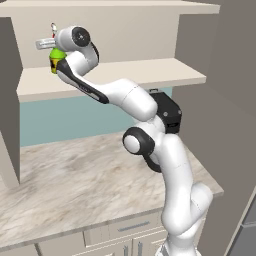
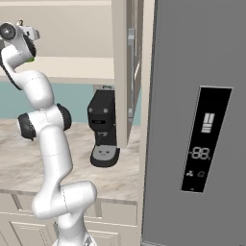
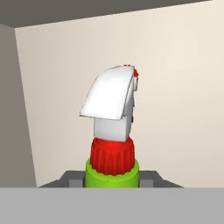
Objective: Move the cutting board and knife to the sink. Then move spray from the cabinet to the counter.
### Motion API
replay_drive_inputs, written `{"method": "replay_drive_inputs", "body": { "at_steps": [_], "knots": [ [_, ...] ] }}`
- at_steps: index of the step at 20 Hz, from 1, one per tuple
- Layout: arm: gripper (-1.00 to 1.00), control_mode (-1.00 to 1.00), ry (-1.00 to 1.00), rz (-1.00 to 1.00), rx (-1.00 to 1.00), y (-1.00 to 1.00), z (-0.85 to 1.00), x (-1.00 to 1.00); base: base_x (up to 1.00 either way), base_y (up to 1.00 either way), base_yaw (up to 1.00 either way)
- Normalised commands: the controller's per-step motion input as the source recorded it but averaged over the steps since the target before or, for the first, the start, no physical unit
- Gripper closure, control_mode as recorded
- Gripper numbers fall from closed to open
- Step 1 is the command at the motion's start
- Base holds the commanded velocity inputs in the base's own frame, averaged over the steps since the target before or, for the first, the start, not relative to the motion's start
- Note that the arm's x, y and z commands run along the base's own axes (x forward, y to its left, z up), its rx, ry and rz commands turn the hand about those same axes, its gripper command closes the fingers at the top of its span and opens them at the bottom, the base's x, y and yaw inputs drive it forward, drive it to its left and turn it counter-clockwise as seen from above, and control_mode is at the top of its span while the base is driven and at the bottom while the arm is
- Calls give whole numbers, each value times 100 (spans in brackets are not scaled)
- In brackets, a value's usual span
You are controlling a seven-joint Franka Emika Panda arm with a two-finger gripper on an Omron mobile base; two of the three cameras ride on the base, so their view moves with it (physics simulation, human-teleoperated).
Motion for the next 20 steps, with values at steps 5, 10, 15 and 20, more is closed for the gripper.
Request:
{"method": "replay_drive_inputs", "body": {
  "at_steps": [5, 10, 15, 20],
  "knots": [
    [100, -100, -4, 0, 0, 0, 0, -15, 0, 0, 0],
    [100, -100, -7, 0, 1, 0, 0, -58, 0, 0, 0],
    [100, -100, -5, 9, 0, 5, -7, -96, 0, 0, 0],
    [100, -100, -4, 13, 1, 0, -28, -100, 0, 0, 0]
  ]
}}
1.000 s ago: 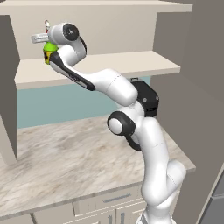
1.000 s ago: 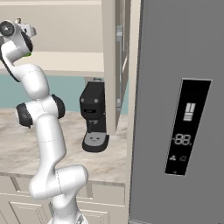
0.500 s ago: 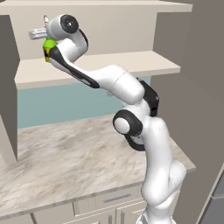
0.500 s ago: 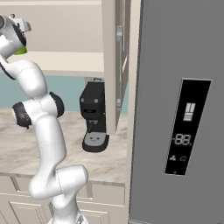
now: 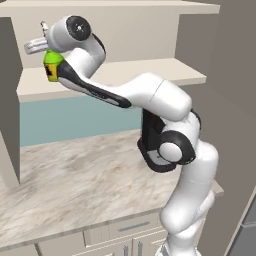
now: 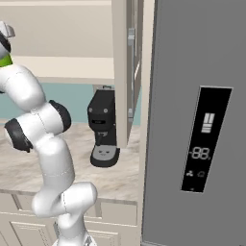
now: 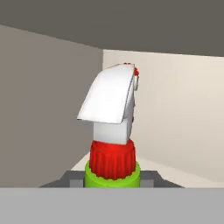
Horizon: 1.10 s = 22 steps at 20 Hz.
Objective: Move the cutting board and knife to the sink. Then move spray from the cabinet to the counter.
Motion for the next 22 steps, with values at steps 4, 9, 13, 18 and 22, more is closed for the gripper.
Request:
{"method": "replay_drive_inputs", "body": {
  "at_steps": [4, 9, 13, 18, 22],
  "knots": [
    [100, -100, -2, 5, 4, 0, -37, -100, 0, 0, 0],
    [100, -100, -2, 0, 7, -7, -40, -100, 0, 0, 0],
    [100, -100, 0, -11, 4, -14, -43, -100, 0, 0, 0],
    [100, -100, 0, -22, 1, -5, -43, -91, 0, 0, 0],
    [100, -100, 3, -24, 1, -19, -43, -63, 0, 0, 0]
  ]
}}
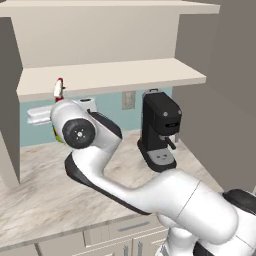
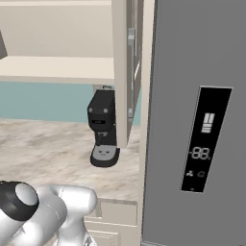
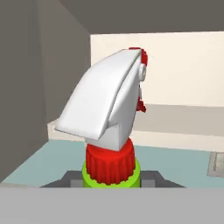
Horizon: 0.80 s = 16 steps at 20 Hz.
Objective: Move the cutting board and knife to the sink. Then move spray from the cabinet to the counter.
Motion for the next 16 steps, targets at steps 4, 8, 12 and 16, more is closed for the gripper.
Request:
{"method": "replay_drive_inputs", "body": {
  "at_steps": [4, 8, 12, 16],
  "knots": [
    [100, -100, 14, -11, 0, -26, -58, -8, 0, 0, 0],
    [100, -100, 15, -13, 0, -19, -78, 14, 0, 0, 0],
    [100, -100, 12, -12, 0, -14, -84, 41, 0, 0, 0],
    [100, -100, 1, -10, -4, -5, -98, 53, 0, 0, 0]
  ]
}}
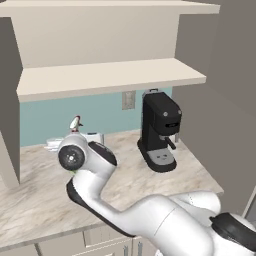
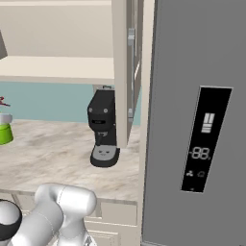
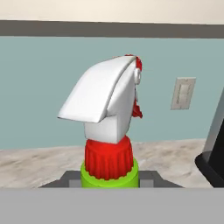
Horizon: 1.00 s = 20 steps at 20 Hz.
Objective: Move the cutting board and knife to the sink. Then move spray from the cabinet to the counter.
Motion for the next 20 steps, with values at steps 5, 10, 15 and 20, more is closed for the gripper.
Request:
{"method": "replay_drive_inputs", "body": {
  "at_steps": [5, 10, 15, 20],
  "knots": [
    [100, -100, -4, -7, -1, 0, -83, 26, 0, 0, 0],
    [100, -100, -7, -10, 0, 0, -78, 28, 0, 0, 0],
    [100, -100, -10, -11, 0, 0, -66, 18, 0, 0, 0],
    [100, -100, -6, -13, 0, 0, -52, 13, 0, 0, 0]
  ]
}}
